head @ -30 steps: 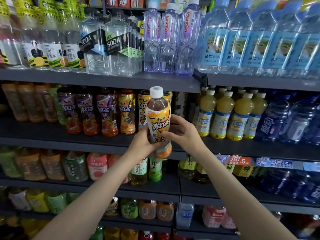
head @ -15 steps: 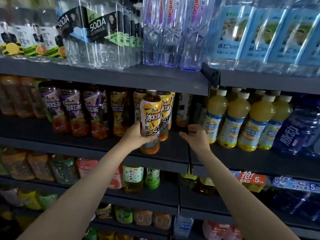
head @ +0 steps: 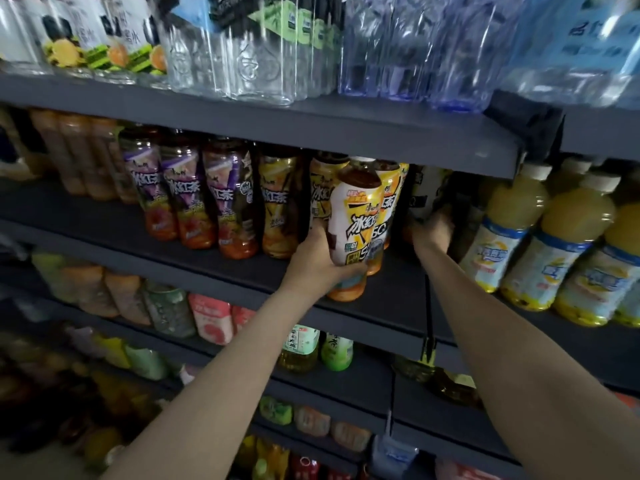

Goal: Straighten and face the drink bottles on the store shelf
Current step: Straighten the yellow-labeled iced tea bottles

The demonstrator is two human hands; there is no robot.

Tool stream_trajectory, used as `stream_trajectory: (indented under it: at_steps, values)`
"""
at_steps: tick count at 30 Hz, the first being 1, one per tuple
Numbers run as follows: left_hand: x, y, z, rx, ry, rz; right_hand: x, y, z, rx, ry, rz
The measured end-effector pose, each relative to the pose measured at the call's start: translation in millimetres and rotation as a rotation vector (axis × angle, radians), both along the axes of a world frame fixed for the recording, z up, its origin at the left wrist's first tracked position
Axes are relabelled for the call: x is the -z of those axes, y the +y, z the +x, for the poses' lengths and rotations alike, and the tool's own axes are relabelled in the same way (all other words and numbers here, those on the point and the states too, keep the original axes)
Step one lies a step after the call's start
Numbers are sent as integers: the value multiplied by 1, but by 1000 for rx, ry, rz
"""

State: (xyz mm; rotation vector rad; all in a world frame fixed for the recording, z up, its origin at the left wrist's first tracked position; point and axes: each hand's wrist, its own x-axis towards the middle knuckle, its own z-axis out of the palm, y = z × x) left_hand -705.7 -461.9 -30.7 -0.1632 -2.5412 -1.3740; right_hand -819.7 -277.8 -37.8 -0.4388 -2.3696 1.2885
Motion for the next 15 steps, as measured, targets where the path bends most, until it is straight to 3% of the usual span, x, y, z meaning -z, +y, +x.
stream_trajectory:
  at_steps: [10,15]
  values:
    - [15,4,6,18,44,94,9,-7,111,-65,149,96]
    - [16,9,7,-18,14,15,-5,-16,145,-85,211,-20]
